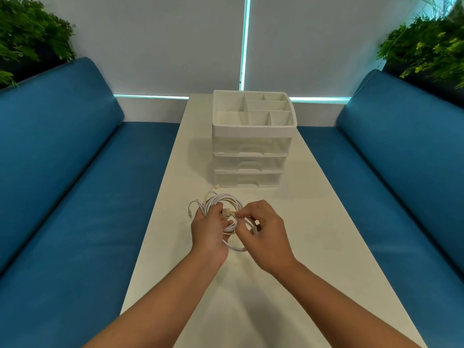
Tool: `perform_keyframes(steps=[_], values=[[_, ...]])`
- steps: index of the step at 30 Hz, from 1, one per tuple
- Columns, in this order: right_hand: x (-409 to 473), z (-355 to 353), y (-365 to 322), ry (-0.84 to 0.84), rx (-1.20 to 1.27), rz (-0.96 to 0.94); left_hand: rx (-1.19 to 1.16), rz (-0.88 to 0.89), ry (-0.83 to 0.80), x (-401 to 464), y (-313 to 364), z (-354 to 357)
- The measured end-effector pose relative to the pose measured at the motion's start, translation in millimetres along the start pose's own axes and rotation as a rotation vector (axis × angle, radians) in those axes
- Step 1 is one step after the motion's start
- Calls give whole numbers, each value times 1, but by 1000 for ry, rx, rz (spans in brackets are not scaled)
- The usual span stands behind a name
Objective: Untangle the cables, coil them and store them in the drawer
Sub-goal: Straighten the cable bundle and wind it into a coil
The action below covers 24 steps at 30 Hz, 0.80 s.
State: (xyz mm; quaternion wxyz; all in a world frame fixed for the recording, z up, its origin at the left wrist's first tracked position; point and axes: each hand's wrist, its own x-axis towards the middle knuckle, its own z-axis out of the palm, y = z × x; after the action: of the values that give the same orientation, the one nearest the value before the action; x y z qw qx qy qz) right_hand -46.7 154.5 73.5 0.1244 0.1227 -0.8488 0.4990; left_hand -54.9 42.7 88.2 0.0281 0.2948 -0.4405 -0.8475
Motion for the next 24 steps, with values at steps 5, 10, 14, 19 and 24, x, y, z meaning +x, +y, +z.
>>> perform_keyframes(steps=[5,10,14,19,24], values=[[7,-13,0,24,6,-7,18,-5,-146,0,3,-2],[21,-21,-18,27,-173,-65,47,26,-311,-8,3,5],[26,-22,-26,160,-191,-113,120,16,-424,-13,6,9],[37,-32,-23,156,-302,75,166,-7,-510,-21,11,14],[45,-39,-26,-127,-248,434,198,-10,-502,-18,11,15]])
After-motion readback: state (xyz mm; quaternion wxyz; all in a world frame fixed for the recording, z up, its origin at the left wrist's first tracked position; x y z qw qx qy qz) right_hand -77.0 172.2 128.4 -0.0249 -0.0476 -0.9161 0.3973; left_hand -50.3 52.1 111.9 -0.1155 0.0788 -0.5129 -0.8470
